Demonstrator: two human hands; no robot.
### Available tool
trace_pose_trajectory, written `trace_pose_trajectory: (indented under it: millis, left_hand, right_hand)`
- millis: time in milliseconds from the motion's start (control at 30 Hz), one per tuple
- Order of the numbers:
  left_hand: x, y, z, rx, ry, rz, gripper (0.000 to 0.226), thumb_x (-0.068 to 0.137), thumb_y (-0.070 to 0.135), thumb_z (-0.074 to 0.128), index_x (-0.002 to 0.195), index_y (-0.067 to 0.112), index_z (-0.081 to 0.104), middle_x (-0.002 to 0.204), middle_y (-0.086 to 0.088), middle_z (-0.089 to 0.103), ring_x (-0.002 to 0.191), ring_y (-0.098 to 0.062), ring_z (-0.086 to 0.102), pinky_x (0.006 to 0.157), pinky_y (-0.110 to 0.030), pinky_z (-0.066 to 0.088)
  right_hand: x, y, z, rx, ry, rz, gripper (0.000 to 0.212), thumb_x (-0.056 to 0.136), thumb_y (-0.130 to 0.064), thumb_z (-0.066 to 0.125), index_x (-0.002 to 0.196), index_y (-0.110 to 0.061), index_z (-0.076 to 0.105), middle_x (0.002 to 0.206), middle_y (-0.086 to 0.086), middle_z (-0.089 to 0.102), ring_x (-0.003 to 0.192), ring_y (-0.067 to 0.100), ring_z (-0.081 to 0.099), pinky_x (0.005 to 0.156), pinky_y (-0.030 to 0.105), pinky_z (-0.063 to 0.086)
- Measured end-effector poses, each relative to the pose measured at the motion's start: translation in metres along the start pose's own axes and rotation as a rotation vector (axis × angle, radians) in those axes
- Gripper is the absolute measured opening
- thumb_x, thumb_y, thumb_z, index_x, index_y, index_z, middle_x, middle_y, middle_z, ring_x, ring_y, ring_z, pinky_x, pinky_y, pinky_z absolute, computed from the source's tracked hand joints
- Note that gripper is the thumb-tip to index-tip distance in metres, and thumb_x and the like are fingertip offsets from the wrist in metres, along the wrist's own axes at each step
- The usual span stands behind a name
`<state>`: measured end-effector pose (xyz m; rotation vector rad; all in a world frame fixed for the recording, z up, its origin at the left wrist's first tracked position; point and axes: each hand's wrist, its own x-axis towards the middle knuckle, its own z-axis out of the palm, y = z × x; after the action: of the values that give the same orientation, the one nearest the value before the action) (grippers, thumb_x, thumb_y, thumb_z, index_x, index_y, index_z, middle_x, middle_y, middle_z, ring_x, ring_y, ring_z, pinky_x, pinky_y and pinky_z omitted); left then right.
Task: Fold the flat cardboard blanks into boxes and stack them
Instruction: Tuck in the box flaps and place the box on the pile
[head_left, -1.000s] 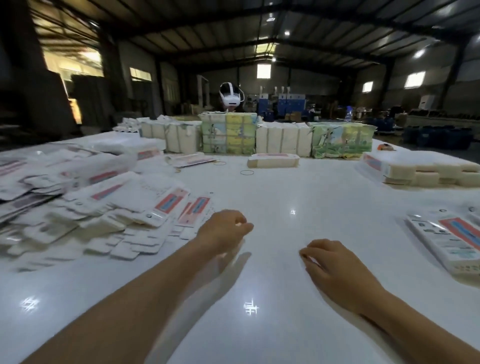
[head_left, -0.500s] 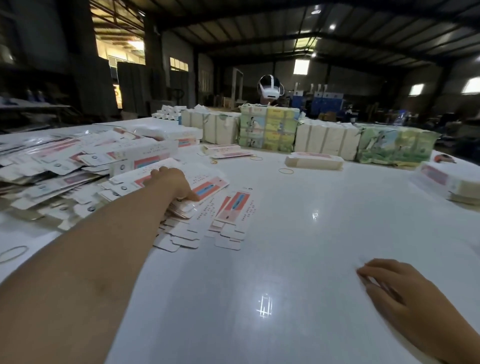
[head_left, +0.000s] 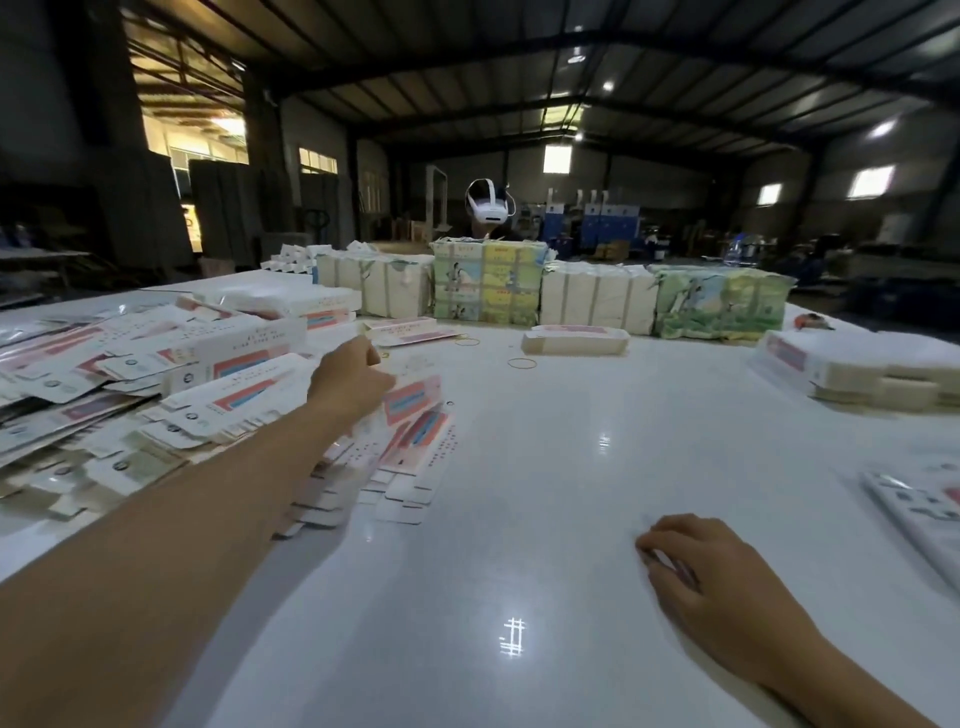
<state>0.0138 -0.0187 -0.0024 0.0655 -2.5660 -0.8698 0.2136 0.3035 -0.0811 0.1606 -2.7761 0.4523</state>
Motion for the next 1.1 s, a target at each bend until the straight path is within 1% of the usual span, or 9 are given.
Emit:
trace_pose_trajectory:
  millis: [100,200,333,433,500,600,700,833,1100]
  left_hand:
    - [-0.037,0.044,0.006,-0.603,-0.182,-0.076,0.018,0.082,0.014,0.071,0.081,0.014,0.053,0.074,-0.004,0.065,0.055,-0.015,0.065,0.040,-0.021,0.044]
    - [-0.084,0.071,0.022,-0.739,-0.426,-0.042,0.011,0.083,0.015,0.070,0.084,0.014,0.059,0.070,-0.002,0.072,0.059,-0.016,0.070,0.046,-0.024,0.051]
    - [-0.131,0.067,0.043,-0.716,-0.621,0.067,0.005,0.082,0.018,0.069,0.085,0.021,0.067,0.077,0.004,0.074,0.070,-0.018,0.072,0.052,-0.023,0.053]
    - [-0.145,0.060,0.045,-0.654,-0.733,0.105,0.007,0.067,0.031,0.069,0.074,0.032,0.067,0.083,0.000,0.074,0.076,-0.025,0.072,0.065,-0.034,0.054]
    - [-0.146,0.056,0.045,-0.591,-0.754,0.131,0.010,0.064,0.035,0.067,0.074,0.032,0.066,0.082,0.000,0.074,0.073,-0.024,0.072,0.059,-0.031,0.054]
    - [-0.146,0.054,0.045,-0.406,-0.608,0.253,0.024,0.065,0.044,0.060,0.081,0.027,0.066,0.082,0.002,0.073,0.073,-0.021,0.070,0.056,-0.023,0.051]
    - [-0.155,0.062,0.045,0.061,-0.251,0.641,0.066,0.070,0.065,0.046,0.118,0.022,0.061,0.120,0.003,0.060,0.110,-0.018,0.054,0.089,-0.035,0.044]
    - [-0.188,0.087,0.054,0.186,-0.275,0.958,0.109,0.061,0.085,0.041,0.148,0.022,0.023,0.149,0.003,0.031,0.136,-0.020,0.023,0.116,-0.052,0.010]
    - [-0.194,0.096,0.046,0.055,-0.022,1.069,0.095,0.060,0.056,0.069,0.130,-0.006,0.051,0.114,-0.016,0.063,0.095,-0.032,0.062,0.084,-0.042,0.049]
  right_hand:
    - [0.003,0.006,0.003,0.017,-0.019,0.008,0.024,0.094,-0.029,0.051,0.111,-0.029,0.067,0.117,-0.017,0.055,0.113,0.007,0.047,0.095,0.021,0.034]
    - [0.007,0.010,0.000,0.208,-0.004,0.098,0.022,0.094,-0.021,0.052,0.108,-0.024,0.068,0.112,-0.013,0.059,0.105,0.008,0.053,0.084,0.009,0.036]
    - [0.008,0.018,-0.021,1.218,0.305,0.659,0.020,0.095,-0.007,0.049,0.092,-0.012,0.068,0.081,0.009,0.070,0.075,0.024,0.066,0.064,0.033,0.059]
    - [0.003,0.024,-0.039,1.796,0.315,0.839,0.040,0.099,-0.040,0.042,0.095,-0.007,0.065,0.063,0.013,0.066,0.051,0.026,0.062,0.037,0.026,0.049]
    - [-0.003,0.022,-0.042,1.796,0.113,0.755,0.048,0.095,-0.048,0.045,0.094,-0.006,0.069,0.068,0.016,0.066,0.058,0.030,0.067,0.045,0.031,0.054]
    - [-0.006,0.017,-0.035,1.439,0.046,0.529,0.019,0.090,-0.018,0.057,0.083,-0.006,0.069,0.076,0.016,0.068,0.069,0.028,0.068,0.061,0.033,0.056]
    - [-0.005,0.012,-0.030,1.329,0.156,0.442,0.014,0.089,-0.008,0.059,0.082,-0.007,0.071,0.074,0.012,0.069,0.067,0.021,0.067,0.059,0.031,0.054]
    - [-0.006,0.001,-0.026,1.300,0.163,0.331,0.009,0.086,-0.010,0.064,0.084,-0.007,0.073,0.072,0.008,0.068,0.065,0.019,0.065,0.056,0.025,0.052]
    - [-0.010,-0.001,-0.039,1.607,-0.178,0.160,0.020,0.076,-0.005,0.063,0.093,0.000,0.074,0.096,0.018,0.070,0.084,0.027,0.069,0.070,0.028,0.057]
